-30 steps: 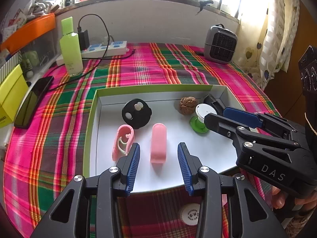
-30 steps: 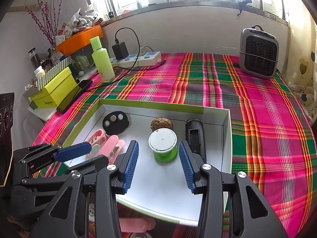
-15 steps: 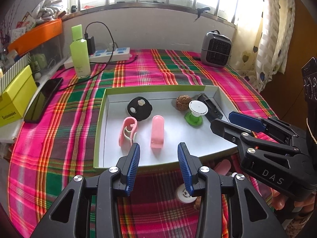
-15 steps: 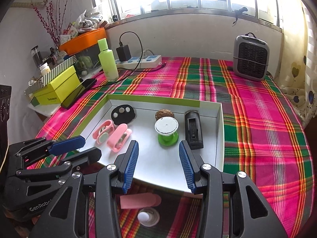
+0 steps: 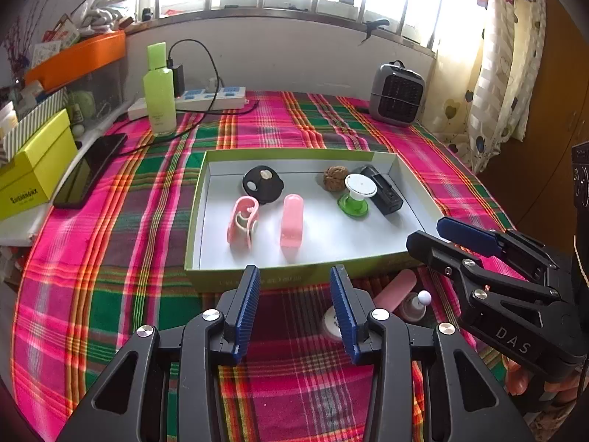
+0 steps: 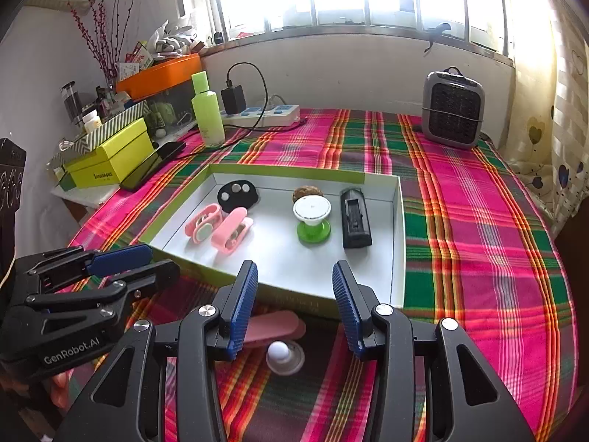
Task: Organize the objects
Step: 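Withdraw both open tools from the box toward the remaining objects, then close the left tool on the walnut while the right approaches the white knob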
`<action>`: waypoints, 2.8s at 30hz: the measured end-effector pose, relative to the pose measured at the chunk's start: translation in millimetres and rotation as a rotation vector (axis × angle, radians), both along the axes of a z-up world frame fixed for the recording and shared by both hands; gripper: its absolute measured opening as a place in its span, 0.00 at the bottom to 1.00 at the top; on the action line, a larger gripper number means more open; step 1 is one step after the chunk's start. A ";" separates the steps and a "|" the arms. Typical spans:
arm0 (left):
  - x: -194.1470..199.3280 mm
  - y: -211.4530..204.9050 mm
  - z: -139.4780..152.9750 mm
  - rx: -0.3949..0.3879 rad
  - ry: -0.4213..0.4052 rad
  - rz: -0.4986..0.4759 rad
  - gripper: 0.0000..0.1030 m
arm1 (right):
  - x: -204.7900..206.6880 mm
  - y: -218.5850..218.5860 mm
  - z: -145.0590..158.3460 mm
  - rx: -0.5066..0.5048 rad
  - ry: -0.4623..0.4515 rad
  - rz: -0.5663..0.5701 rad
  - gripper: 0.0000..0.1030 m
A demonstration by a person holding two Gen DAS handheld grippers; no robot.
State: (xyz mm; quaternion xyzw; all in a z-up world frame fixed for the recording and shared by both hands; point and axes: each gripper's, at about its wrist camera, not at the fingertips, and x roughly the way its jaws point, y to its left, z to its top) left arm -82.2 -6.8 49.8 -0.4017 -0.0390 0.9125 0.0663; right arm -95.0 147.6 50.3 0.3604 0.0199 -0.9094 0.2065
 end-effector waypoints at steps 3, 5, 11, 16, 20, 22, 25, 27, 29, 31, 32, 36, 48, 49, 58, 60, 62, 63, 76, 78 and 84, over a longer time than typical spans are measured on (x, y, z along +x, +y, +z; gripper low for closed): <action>4.7 -2.0 -2.1 0.010 -0.004 0.002 0.37 | 5.9 3.8 -1.8 -0.005 -0.003 -0.013 0.43; 8.2 -2.9 -3.5 0.018 -0.005 -0.001 0.37 | 9.3 6.8 -2.2 -0.012 -0.005 -0.022 0.43; 19.4 -2.5 -8.5 0.028 -0.006 -0.021 0.37 | 19.6 12.1 -2.2 -0.008 0.003 -0.038 0.43; 27.5 -1.7 -12.6 0.038 -0.010 -0.040 0.37 | 27.8 14.1 -4.8 -0.011 0.002 -0.039 0.43; 32.0 0.2 -17.1 0.066 -0.018 -0.069 0.37 | 33.7 17.5 -9.4 -0.022 -0.016 -0.036 0.43; 32.7 2.8 -18.7 0.073 -0.025 -0.082 0.37 | 37.1 20.8 -11.8 -0.029 -0.024 -0.040 0.43; 33.1 6.6 -21.5 0.096 -0.039 -0.104 0.37 | 40.5 25.6 -14.7 -0.033 -0.034 -0.050 0.43; 34.1 11.4 -22.3 0.090 -0.039 -0.118 0.37 | 42.4 27.9 -16.0 -0.035 -0.037 -0.053 0.43; 34.8 15.9 -22.7 0.089 -0.041 -0.134 0.37 | 43.8 28.8 -17.6 -0.030 -0.041 -0.056 0.43; 34.0 20.4 -22.9 0.083 -0.040 -0.142 0.37 | 44.7 30.0 -19.2 -0.026 -0.045 -0.060 0.43; 34.0 22.2 -23.1 0.083 -0.040 -0.146 0.37 | 45.4 31.1 -19.6 -0.028 -0.047 -0.062 0.43; 31.6 30.8 -26.5 0.068 -0.044 -0.155 0.37 | 48.0 36.7 -20.9 -0.033 -0.050 -0.072 0.43; 21.1 42.5 -37.0 0.045 -0.066 -0.125 0.37 | 51.1 44.4 -24.6 -0.054 -0.069 -0.081 0.43; 20.2 43.6 -37.6 0.040 -0.070 -0.123 0.37 | 50.9 44.4 -24.7 -0.054 -0.070 -0.080 0.43; 14.3 42.1 -39.5 0.053 -0.082 -0.091 0.37 | 48.6 39.6 -27.4 -0.046 -0.080 -0.069 0.43; 13.6 40.6 -39.8 0.060 -0.080 -0.081 0.37 | 48.5 38.7 -27.5 -0.046 -0.081 -0.067 0.43; 13.5 39.7 -39.9 0.064 -0.079 -0.079 0.36 | 48.5 37.8 -27.5 -0.043 -0.082 -0.065 0.43; 13.4 39.5 -39.8 0.063 -0.079 -0.078 0.35 | 48.9 37.5 -27.7 -0.043 -0.082 -0.065 0.43; 15.2 30.5 -40.7 0.078 -0.080 -0.058 0.26 | 49.0 31.6 -28.1 -0.026 -0.086 -0.061 0.43; 17.1 27.3 -40.7 0.076 -0.081 -0.054 0.26 | 48.3 27.8 -28.1 -0.019 -0.086 -0.053 0.43; 22.5 14.2 -40.7 0.069 -0.080 -0.028 0.26 | 43.5 12.5 -30.1 0.035 -0.083 -0.008 0.43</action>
